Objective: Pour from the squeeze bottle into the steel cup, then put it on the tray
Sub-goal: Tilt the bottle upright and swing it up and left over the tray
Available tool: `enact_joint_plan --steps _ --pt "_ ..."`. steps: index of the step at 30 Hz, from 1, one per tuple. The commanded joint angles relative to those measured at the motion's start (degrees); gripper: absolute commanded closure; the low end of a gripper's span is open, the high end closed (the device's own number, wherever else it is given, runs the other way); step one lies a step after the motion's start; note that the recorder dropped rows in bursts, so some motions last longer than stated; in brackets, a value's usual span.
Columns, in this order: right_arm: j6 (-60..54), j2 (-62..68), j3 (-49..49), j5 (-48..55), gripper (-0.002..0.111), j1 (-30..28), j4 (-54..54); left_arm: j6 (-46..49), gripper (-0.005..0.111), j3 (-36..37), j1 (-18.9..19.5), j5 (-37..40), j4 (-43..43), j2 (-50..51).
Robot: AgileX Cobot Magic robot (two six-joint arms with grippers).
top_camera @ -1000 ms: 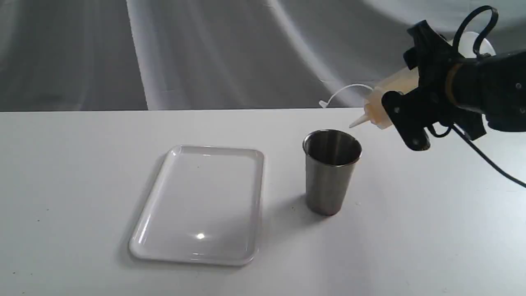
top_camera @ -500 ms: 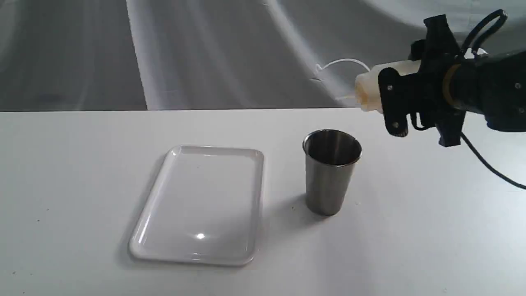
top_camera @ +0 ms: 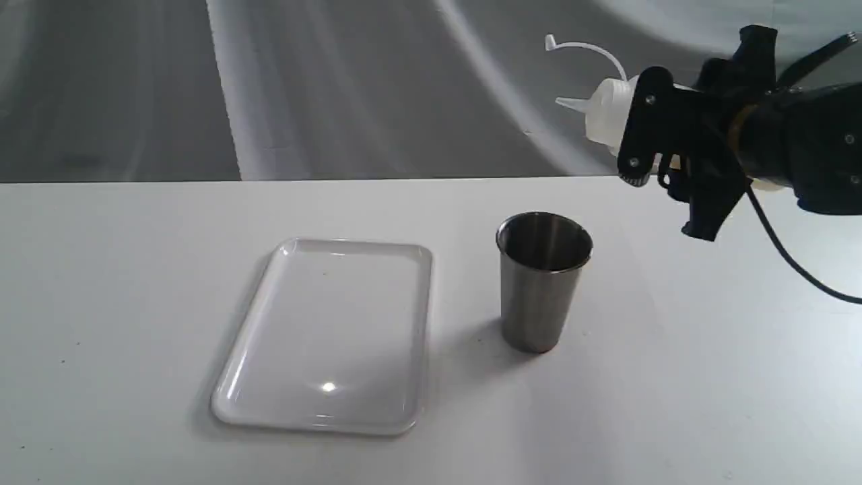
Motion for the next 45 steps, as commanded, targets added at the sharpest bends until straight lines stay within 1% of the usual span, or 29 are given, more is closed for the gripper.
enact_joint_plan --steps 1,10,17,23,37,45 --pt "4.4 -0.5 -0.6 0.6 0.065 0.1 0.7 -0.1 0.098 0.3 -0.4 -0.2 0.0 -0.3" --pt "18.4 -0.5 -0.6 0.4 0.065 0.1 2.9 -0.1 0.098 0.3 -0.4 -0.2 0.0 -0.3" --pt "35.9 -0.5 -0.6 0.4 0.065 0.0 3.8 -0.1 0.098 0.3 -0.4 -0.2 0.0 -0.3" --pt "44.3 -1.1 -0.6 0.4 0.065 0.0 4.9 -0.1 0.098 0.3 -0.4 -0.2 0.0 -0.3" --pt "45.6 -6.3 -0.6 0.8 0.065 0.0 7.6 -0.1 0.098 0.3 -0.4 -0.2 0.0 -0.3" --pt "45.8 -10.0 0.5 0.0 0.065 0.1 12.0 -0.1 0.098 0.3 -0.4 -0.2 0.0 -0.3"
